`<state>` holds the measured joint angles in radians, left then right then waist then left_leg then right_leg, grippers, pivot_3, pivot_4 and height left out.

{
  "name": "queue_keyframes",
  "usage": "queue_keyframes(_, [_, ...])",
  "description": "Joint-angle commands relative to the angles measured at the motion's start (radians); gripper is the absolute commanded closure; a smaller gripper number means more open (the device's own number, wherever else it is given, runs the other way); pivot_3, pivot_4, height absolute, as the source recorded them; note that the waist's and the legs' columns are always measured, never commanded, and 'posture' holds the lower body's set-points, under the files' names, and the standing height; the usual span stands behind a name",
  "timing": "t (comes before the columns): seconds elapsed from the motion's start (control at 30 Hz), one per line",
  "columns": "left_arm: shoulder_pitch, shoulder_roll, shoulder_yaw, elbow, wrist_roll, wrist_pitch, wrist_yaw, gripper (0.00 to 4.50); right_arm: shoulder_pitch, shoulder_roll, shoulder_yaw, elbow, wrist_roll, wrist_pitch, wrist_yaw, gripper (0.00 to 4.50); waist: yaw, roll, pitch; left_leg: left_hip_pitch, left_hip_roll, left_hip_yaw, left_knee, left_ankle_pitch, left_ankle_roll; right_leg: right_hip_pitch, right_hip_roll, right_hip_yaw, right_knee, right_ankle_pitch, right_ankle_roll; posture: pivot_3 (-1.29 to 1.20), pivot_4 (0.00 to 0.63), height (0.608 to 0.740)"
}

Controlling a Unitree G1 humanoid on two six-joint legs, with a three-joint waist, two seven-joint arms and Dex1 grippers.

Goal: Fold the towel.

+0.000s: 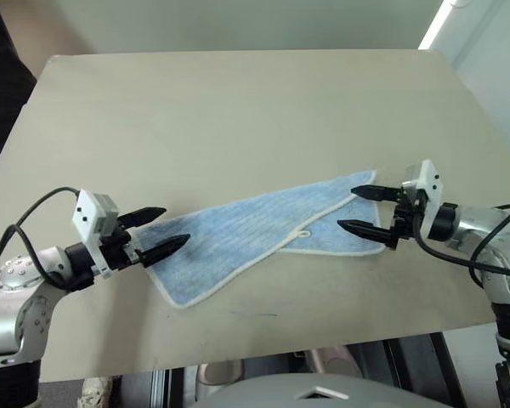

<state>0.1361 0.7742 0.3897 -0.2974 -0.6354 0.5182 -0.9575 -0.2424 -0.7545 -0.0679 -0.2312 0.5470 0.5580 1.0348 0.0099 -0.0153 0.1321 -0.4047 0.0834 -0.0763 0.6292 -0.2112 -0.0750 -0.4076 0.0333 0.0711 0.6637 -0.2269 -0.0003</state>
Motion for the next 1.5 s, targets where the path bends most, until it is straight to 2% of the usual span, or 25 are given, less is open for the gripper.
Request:
queue_keyframes(0.03, [-0.002, -0.008, 0.016, -0.031, -0.009, -0.02, 0.009, 0.03, -0.005, -0.007, -0.018, -0.011, 0.008, -0.013, 0.007, 0.0, 0.0, 0.0, 0.0, 0.0, 0.0, 0.0, 0.0, 0.0, 0.0, 0.0, 0.0, 0.0, 0.0, 0.0, 0.0, 0.0, 0.15, 0.74])
queue_keyframes(0.63, [-0.084, -0.003, -0.055, -0.031, 0.022, -0.031, 0.011, 0.03, 0.038, -0.006, -0.061, -0.036, 0.012, -0.03, -0.019, 0.0, 0.001, 0.0, 0.0, 0.0, 0.0, 0.0, 0.0, 0.0, 0.0, 0.0, 0.0, 0.001, 0.0, 0.0, 0.0, 0.0, 0.15, 0.74])
queue_keyframes(0.97, [-0.142, 0.035, -0.097, 0.003, 0.05, -0.051, -0.052, 0.03, 0.022, 0.026, -0.034, -0.02, -0.012, -0.049, -0.052, 0.0, 0.0, 0.0, 0.0, 0.001, 0.0, 0.0, 0.0, -0.001, 0.001, 0.0, 0.0, 0.005, 0.0, 0.001, 0.001, 0.0, 0.15, 0.74])
queue_keyframes(1.07, [-0.147, 0.08, -0.13, 0.012, 0.067, -0.068, -0.121, 0.03, 0.029, 0.022, -0.048, -0.028, -0.005, -0.046, -0.051, 0.0, 0.001, 0.0, 0.0, 0.001, 0.0, 0.0, 0.0, -0.001, 0.002, -0.001, 0.001, 0.006, 0.0, 0.001, 0.001, 0.0, 0.15, 0.74])
queue_keyframes(1.2, [-0.17, 0.245, -0.189, 0.067, 0.042, -0.056, -0.383, 0.03, 0.045, 0.024, -0.045, -0.038, -0.014, -0.05, -0.059, 0.0, 0.001, 0.0, 0.0, 0.001, 0.0, -0.002, 0.0, -0.002, 0.003, -0.002, 0.001, 0.008, 0.0, 0.001, 0.001, 0.0, 0.15, 0.74])
queue_keyframes(1.27, [-0.186, 0.286, -0.223, 0.081, 0.062, -0.081, -0.442, 0.03, 0.048, 0.022, -0.049, -0.033, -0.014, -0.053, -0.058, 0.0, 0.001, 0.0, 0.0, 0.0, 0.001, -0.002, 0.0, -0.003, 0.003, -0.004, 0.001, 0.009, 0.001, 0.001, 0.001, 0.0, 0.15, 0.74])
queue_keyframes(1.37, [-0.216, 0.365, -0.322, 0.106, 0.165, -0.202, -0.575, 0.03, 0.055, 0.026, -0.048, -0.048, -0.011, -0.048, -0.065, 0.0, 0.001, 0.001, 0.0, 0.0, 0.001, -0.002, 0.0, -0.004, 0.004, -0.005, 0.0, 0.01, 0.001, 0.001, 0.001, 0.0, 0.15, 0.74])
queue_keyframes(1.5, [-0.262, 0.399, -0.437, 0.143, 0.281, -0.376, -0.653, 0.03, 0.066, 0.029, -0.054, -0.055, -0.01, -0.048, -0.075, 0.0, -0.001, 0.0, 0.0, 0.0, 0.001, -0.002, 0.001, -0.007, 0.007, -0.007, -0.001, 0.011, 0.001, 0.001, 0.001, 0.0, 0.15, 0.74])
